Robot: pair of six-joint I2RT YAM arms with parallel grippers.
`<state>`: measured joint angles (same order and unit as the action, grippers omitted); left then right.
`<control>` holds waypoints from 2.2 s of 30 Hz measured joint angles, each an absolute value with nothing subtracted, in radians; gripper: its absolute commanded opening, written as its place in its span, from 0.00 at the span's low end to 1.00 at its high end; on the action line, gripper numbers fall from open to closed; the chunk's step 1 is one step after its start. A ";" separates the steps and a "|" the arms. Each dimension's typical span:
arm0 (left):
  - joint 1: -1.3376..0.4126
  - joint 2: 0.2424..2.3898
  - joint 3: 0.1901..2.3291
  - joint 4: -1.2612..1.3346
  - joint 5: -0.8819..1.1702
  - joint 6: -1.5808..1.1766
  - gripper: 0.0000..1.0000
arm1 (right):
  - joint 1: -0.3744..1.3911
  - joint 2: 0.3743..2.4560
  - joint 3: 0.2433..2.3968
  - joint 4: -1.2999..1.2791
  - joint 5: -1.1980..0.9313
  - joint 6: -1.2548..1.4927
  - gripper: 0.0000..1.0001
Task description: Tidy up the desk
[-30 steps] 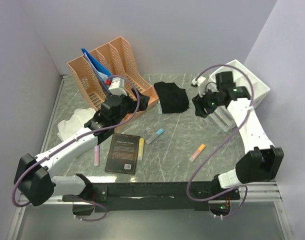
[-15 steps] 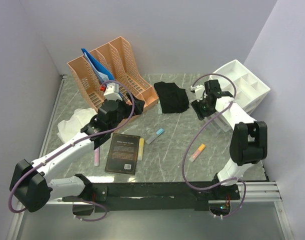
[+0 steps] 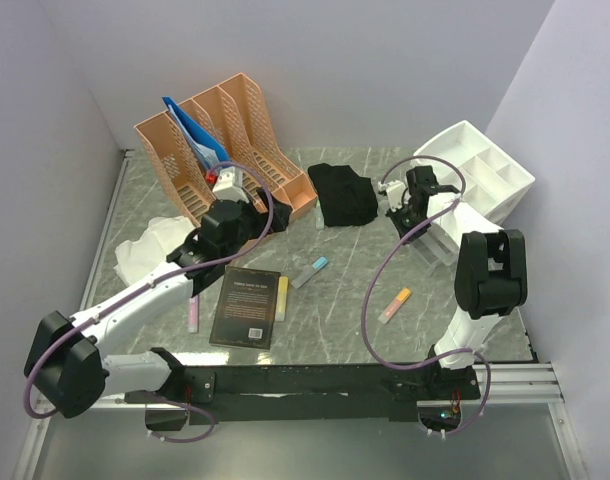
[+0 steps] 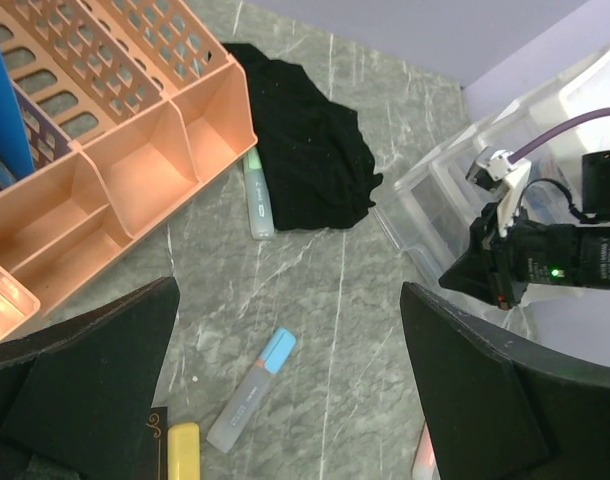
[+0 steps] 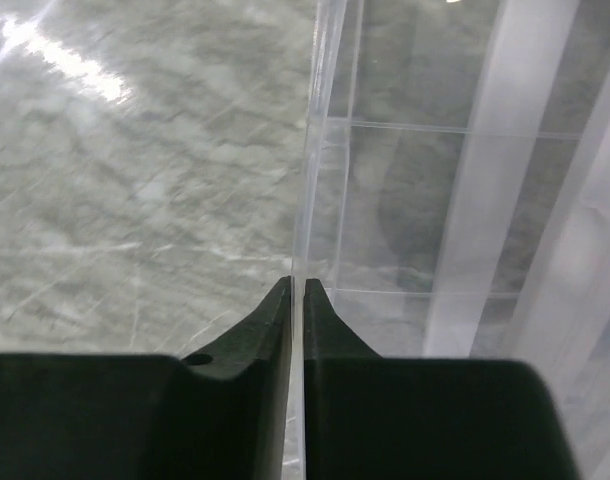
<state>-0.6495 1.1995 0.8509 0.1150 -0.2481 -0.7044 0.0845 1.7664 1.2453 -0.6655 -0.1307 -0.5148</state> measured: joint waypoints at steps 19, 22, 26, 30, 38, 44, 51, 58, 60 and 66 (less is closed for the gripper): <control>-0.649 1.313 0.863 0.128 -0.146 -0.721 0.99 | 0.093 1.742 1.298 -0.913 -0.363 -0.704 0.62; -0.649 1.314 0.864 0.134 -0.139 -0.722 0.99 | 0.093 1.715 1.347 -0.942 -0.368 -0.717 0.66; -0.649 1.325 0.866 0.143 -0.128 -0.723 0.99 | 0.093 1.661 1.444 -0.985 -0.428 -0.763 0.72; -0.649 1.342 0.874 0.144 -0.125 -0.723 0.99 | 0.094 1.589 1.478 -1.073 -0.582 -0.924 0.76; -0.649 1.346 0.888 0.143 -0.125 -0.723 1.00 | 0.123 1.500 1.140 -1.237 -0.716 -1.468 0.90; -0.648 1.346 0.888 0.141 -0.125 -0.723 1.00 | 0.125 1.467 0.961 -1.181 -0.603 -1.636 0.87; -0.648 1.346 0.888 0.136 -0.125 -0.723 1.00 | 0.142 1.434 0.818 -1.000 -0.481 -1.667 0.72; -0.646 1.345 0.888 0.125 -0.126 -0.723 0.99 | 0.191 1.452 0.765 -0.876 -0.421 -1.631 0.41; -0.646 1.345 0.888 0.121 -0.127 -0.723 1.00 | 0.203 1.464 0.762 -0.856 -0.413 -1.621 0.33; -0.644 1.340 0.887 0.106 -0.127 -0.723 0.99 | 0.221 1.464 0.760 -0.827 -0.400 -1.567 0.12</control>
